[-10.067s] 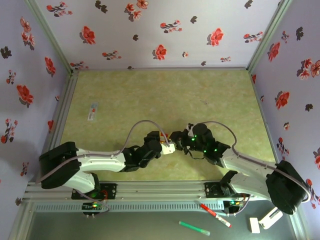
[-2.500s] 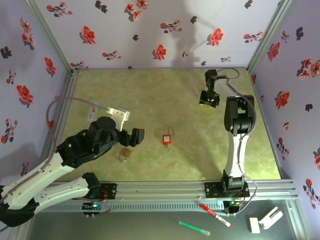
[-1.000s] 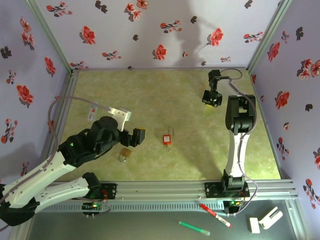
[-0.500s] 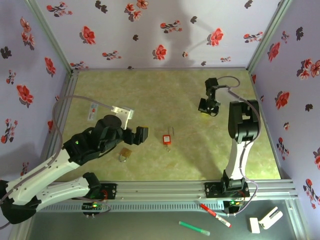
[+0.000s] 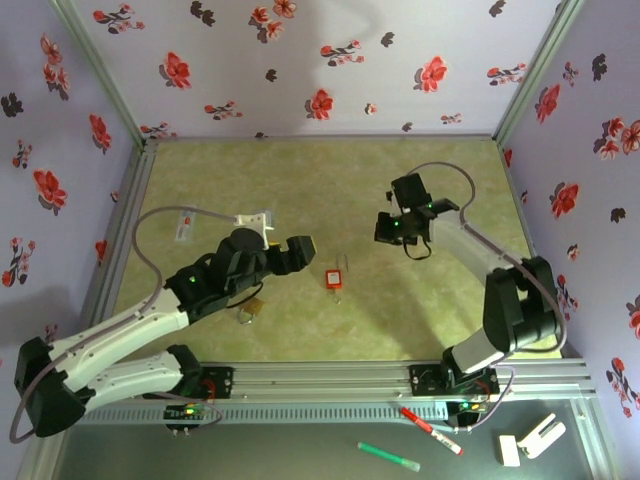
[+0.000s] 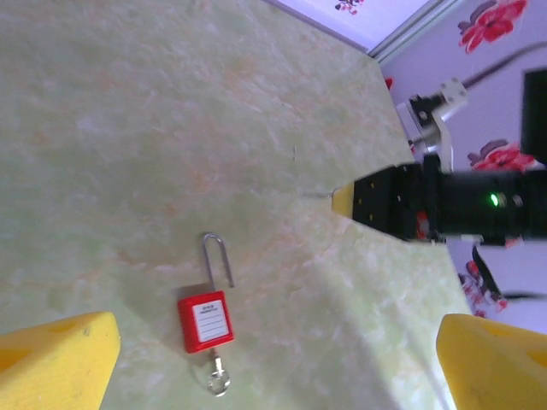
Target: Unlock with the key
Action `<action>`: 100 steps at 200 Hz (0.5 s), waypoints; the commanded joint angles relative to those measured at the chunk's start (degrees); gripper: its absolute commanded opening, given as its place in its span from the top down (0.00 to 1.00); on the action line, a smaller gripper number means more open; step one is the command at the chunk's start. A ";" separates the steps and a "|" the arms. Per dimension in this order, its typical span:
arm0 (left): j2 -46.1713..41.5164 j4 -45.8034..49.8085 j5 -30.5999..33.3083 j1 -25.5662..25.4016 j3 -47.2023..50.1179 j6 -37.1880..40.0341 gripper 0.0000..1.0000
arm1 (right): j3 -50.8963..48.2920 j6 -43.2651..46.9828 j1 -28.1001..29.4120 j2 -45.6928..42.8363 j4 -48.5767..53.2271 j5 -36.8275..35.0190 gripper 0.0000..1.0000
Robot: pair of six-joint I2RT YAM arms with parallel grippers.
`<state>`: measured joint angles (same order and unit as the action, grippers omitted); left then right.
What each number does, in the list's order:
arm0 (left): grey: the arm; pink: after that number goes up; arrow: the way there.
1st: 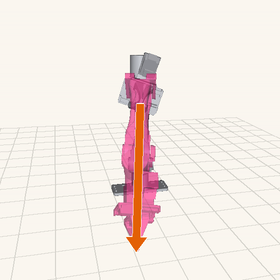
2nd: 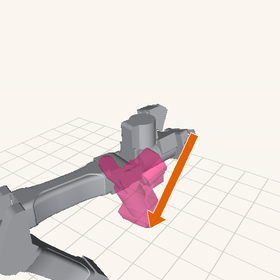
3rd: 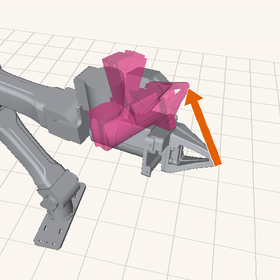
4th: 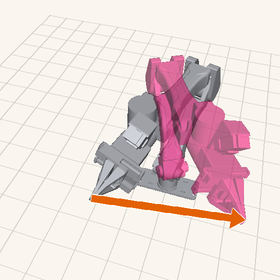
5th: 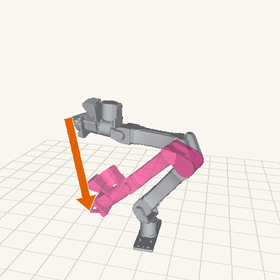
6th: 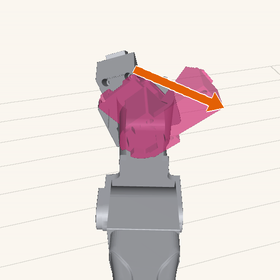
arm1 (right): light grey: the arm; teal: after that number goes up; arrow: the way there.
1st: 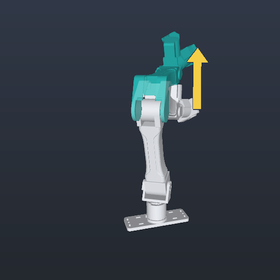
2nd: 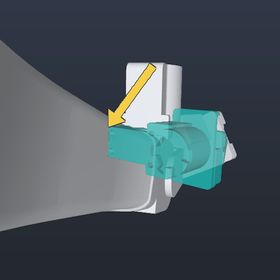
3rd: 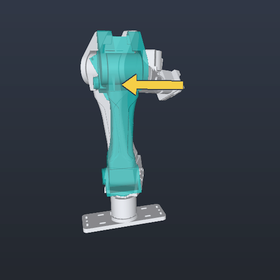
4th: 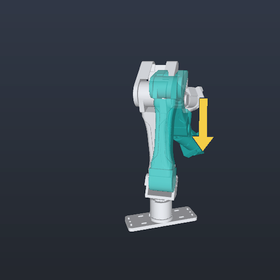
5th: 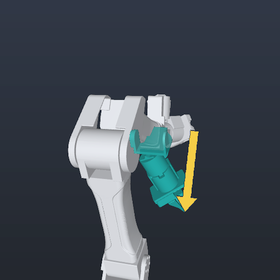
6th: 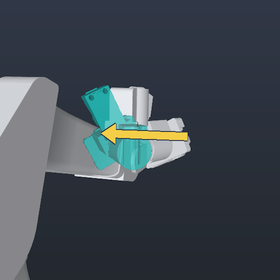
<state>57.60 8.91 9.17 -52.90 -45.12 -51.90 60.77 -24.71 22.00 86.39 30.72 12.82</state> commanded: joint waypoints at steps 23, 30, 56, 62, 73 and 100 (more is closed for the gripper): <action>6.57 -13.96 -7.48 0.70 1.09 -14.05 0.07 | -4.30 -3.81 3.87 -8.73 -4.93 4.78 1.00; 7.87 -15.48 -9.04 0.63 1.01 -16.07 0.07 | -5.01 -4.11 4.47 -10.26 -6.43 5.77 1.00; 11.90 -17.81 -13.76 0.63 -0.14 -23.93 0.08 | -6.99 -6.91 6.56 -13.94 -11.01 7.74 1.00; 12.37 -18.15 -14.15 0.68 -0.10 -25.76 0.08 | -7.58 -7.54 7.28 -14.72 -12.46 7.91 1.00; 12.59 -19.50 -14.37 0.70 0.73 -29.13 0.08 | -8.98 -8.92 8.85 -16.28 -15.63 8.09 1.00; 13.23 -26.47 -14.36 0.86 3.89 -37.96 0.08 | -10.96 -11.31 13.31 -18.65 -20.83 6.98 1.00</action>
<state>70.39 -8.91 -3.36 -52.56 -43.31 -78.89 51.42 -32.36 32.10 69.82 17.17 19.40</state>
